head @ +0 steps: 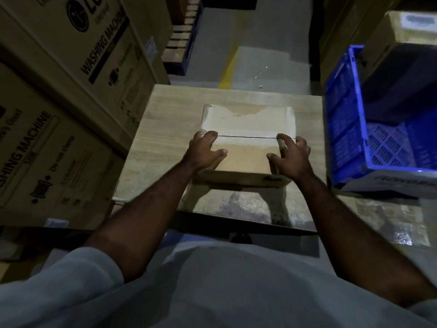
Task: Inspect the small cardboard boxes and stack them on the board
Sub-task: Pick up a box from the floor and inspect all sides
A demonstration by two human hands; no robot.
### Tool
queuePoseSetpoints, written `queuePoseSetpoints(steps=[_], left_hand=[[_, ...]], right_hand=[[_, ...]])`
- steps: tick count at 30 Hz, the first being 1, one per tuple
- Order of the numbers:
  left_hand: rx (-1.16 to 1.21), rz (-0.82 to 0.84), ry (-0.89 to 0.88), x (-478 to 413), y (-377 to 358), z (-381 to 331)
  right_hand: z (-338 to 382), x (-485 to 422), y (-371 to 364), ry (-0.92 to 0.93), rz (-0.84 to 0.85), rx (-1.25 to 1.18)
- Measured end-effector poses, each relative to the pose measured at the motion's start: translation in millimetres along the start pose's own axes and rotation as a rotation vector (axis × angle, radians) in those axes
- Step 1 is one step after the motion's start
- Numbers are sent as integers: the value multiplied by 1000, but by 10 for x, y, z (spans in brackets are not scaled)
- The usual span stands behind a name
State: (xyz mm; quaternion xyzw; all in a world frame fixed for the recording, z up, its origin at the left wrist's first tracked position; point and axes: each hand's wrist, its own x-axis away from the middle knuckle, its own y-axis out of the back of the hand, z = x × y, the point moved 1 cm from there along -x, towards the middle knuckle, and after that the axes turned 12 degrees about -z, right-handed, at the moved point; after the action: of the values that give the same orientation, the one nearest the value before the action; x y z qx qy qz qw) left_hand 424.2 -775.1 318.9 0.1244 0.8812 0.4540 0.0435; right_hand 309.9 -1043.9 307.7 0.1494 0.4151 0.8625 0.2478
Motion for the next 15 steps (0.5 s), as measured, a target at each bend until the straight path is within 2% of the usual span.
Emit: queuePoseSetpoints(steps=[4, 9, 15], left_hand=[[12, 61, 16, -53, -44, 74], [39, 276, 25, 96, -9, 282], [122, 185, -19, 496, -224, 609]], right_hand=[[-60, 3, -43, 13, 17, 0], [-181, 158, -103, -27, 31, -135], [-349, 455, -135, 2, 44, -209]])
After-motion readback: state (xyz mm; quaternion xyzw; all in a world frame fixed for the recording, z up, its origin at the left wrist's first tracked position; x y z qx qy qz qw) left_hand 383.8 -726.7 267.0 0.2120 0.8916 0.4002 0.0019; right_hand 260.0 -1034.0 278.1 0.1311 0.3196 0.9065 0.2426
